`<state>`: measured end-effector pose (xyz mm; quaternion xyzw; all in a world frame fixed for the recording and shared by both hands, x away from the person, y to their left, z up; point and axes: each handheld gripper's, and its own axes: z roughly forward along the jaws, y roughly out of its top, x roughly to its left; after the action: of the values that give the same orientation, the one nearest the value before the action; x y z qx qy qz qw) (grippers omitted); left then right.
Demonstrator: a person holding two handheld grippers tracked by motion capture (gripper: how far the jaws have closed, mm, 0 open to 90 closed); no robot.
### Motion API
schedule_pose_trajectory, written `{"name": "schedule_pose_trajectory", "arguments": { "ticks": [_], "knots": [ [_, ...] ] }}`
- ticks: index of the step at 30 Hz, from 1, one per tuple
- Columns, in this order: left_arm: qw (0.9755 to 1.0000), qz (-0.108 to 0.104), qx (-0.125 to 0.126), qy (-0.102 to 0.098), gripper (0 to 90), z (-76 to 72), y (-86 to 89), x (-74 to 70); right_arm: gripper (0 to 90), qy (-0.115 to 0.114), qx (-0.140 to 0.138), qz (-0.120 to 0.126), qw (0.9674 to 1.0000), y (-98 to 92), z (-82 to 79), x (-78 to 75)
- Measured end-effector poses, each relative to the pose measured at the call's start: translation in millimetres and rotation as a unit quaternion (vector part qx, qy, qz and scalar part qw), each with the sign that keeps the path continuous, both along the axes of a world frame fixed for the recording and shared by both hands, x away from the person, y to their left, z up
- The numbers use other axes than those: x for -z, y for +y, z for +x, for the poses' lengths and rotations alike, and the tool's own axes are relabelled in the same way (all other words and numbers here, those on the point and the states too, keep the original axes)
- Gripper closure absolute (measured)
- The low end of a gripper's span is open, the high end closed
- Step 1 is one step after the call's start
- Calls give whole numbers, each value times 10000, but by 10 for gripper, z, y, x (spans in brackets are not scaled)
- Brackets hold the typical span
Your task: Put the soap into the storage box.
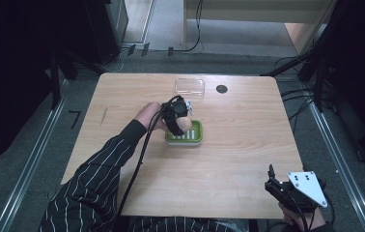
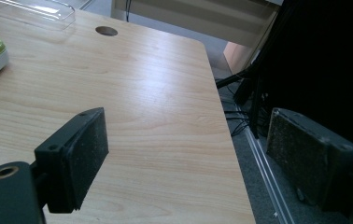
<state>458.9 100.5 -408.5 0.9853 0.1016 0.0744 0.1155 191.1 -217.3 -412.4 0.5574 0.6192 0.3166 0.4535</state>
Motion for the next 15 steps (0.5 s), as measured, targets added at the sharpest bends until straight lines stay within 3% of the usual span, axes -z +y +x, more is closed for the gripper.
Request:
{"name": "schedule_pose_trajectory", "arguments": {
  "ticks": [15],
  "knots": [
    [9999, -51, 160, 15, 336, 7, -59, 114, 136, 19, -3, -28, 10000, 4, 4, 2]
  ]
}}
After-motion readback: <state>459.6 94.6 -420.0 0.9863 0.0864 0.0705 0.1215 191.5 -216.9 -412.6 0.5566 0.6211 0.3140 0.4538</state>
